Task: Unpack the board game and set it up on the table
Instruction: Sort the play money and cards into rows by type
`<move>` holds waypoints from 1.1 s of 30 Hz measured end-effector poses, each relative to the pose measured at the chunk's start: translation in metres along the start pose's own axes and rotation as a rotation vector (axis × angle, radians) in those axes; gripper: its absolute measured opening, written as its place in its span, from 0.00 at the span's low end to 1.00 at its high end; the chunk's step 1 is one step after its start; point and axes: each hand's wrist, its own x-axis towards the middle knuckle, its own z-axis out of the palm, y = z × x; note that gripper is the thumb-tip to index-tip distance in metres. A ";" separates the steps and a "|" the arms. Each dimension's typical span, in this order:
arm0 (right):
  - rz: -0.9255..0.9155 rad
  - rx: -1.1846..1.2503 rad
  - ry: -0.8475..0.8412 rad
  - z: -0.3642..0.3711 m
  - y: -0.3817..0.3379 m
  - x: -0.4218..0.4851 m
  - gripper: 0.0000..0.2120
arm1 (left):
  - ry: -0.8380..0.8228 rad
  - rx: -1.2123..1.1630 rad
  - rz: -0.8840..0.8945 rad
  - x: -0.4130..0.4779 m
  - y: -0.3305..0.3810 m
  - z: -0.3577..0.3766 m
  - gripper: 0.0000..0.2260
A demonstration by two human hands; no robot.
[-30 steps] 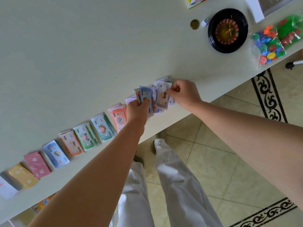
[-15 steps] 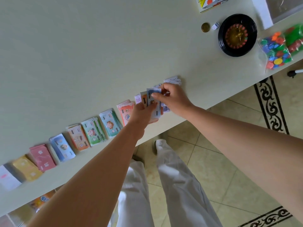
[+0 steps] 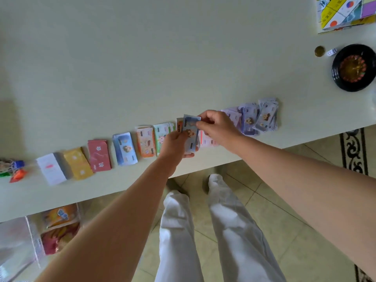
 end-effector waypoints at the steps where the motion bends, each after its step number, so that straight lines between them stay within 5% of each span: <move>1: -0.005 -0.023 -0.012 0.012 -0.004 0.000 0.05 | 0.010 -0.029 -0.011 -0.002 -0.004 -0.012 0.09; 8: -0.017 -0.058 0.064 0.088 -0.034 0.001 0.08 | 0.228 -0.114 0.026 -0.009 -0.043 -0.091 0.19; 15: -0.021 -0.200 0.071 0.157 -0.053 0.009 0.10 | 0.426 -0.126 0.163 -0.012 -0.075 -0.160 0.12; 28: -0.038 -0.582 0.285 0.205 -0.054 0.030 0.10 | 0.288 -0.271 0.136 -0.007 -0.093 -0.197 0.06; 33: -0.092 -0.385 0.153 0.205 -0.057 0.026 0.09 | 0.251 -0.284 0.136 -0.007 -0.086 -0.197 0.05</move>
